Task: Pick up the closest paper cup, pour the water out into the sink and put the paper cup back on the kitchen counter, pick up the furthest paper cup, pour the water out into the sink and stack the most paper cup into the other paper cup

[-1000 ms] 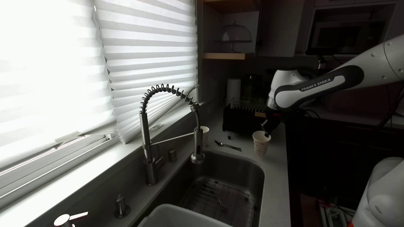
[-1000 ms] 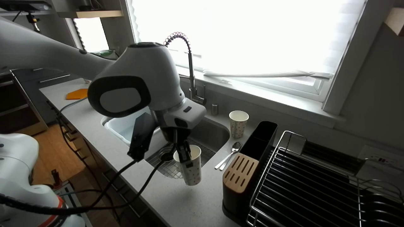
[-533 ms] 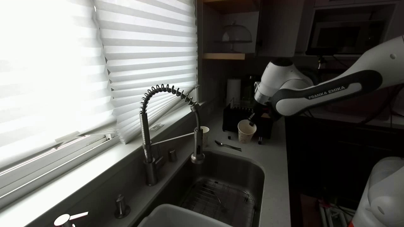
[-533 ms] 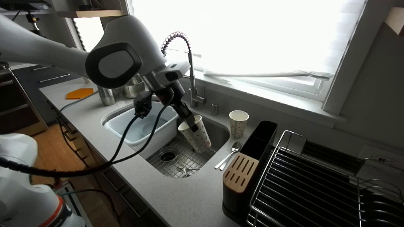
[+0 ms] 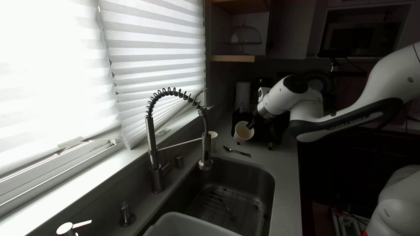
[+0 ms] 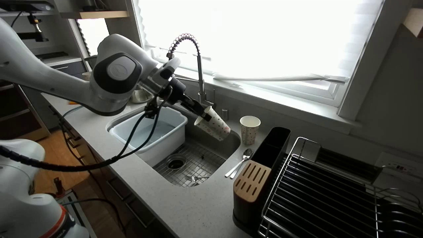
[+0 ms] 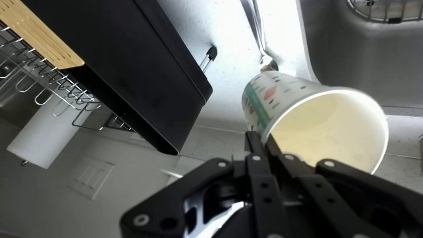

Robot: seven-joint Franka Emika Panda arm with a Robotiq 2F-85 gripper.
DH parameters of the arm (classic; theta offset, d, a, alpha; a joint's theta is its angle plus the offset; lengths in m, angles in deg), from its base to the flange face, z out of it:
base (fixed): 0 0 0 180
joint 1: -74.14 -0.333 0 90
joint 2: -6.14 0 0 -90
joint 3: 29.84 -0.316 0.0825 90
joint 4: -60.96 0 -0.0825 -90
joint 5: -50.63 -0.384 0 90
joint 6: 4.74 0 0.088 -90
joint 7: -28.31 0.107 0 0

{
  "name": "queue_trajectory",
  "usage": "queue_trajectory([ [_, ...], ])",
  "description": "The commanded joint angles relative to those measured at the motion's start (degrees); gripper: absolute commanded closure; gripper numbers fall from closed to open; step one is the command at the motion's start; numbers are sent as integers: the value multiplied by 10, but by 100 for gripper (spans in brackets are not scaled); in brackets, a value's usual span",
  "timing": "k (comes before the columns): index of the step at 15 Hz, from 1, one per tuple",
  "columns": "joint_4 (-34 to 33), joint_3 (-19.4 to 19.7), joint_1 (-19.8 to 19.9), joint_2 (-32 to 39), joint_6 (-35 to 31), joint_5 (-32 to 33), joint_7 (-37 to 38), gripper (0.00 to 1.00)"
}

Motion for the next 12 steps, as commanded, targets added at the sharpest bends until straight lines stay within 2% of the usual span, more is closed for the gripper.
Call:
queue_trajectory([
  [1,21,-51,71,-24,-54,111,104,99],
  [6,21,-101,141,-50,-98,252,247,99],
  [12,8,-139,184,-87,-134,434,443,99],
])
